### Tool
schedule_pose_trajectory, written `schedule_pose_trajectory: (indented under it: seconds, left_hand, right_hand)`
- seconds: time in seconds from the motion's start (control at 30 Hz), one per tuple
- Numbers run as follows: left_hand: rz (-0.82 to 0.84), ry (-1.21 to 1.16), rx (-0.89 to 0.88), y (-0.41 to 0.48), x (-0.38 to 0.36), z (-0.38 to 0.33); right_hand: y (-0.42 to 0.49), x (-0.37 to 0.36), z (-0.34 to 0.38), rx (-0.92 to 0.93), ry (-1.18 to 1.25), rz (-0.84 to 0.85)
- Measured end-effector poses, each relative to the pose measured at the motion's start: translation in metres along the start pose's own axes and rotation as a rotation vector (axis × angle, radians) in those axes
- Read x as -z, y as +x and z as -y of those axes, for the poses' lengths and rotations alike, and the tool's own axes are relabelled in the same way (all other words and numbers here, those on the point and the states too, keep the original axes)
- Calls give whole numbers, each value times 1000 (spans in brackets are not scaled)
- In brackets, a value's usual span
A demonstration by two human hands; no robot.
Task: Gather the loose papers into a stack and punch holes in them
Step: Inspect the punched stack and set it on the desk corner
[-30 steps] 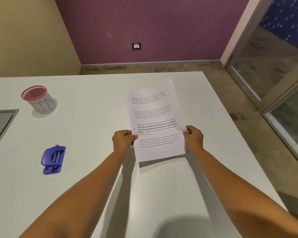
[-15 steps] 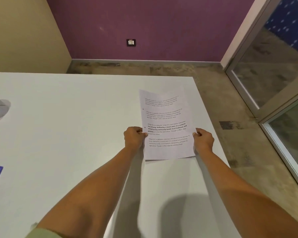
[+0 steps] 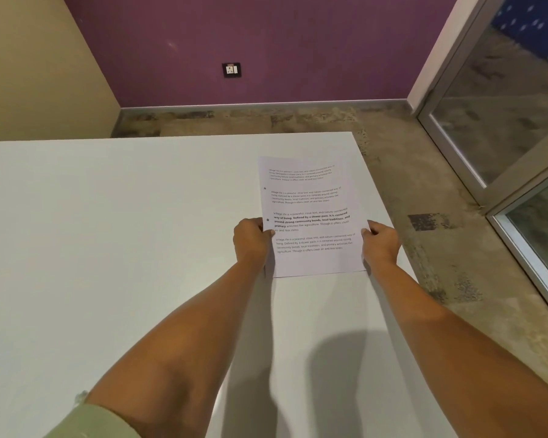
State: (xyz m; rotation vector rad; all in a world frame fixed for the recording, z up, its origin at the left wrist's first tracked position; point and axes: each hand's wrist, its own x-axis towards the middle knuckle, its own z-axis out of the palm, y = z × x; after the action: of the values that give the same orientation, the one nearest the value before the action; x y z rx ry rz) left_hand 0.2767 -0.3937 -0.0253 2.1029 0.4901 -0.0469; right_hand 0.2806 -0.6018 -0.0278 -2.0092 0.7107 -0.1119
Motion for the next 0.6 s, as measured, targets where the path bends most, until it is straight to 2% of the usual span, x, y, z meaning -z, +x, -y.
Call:
schedule_pose_trajectory:
  seconds: [0.4, 0.6]
  left_hand:
    - [22, 84, -3, 9, -5, -2]
    - [10, 110, -44, -6, 4, 0]
  right_hand:
    - [10, -1, -8, 48, -92, -57]
    - [-17, 14, -13, 80, -129, -45]
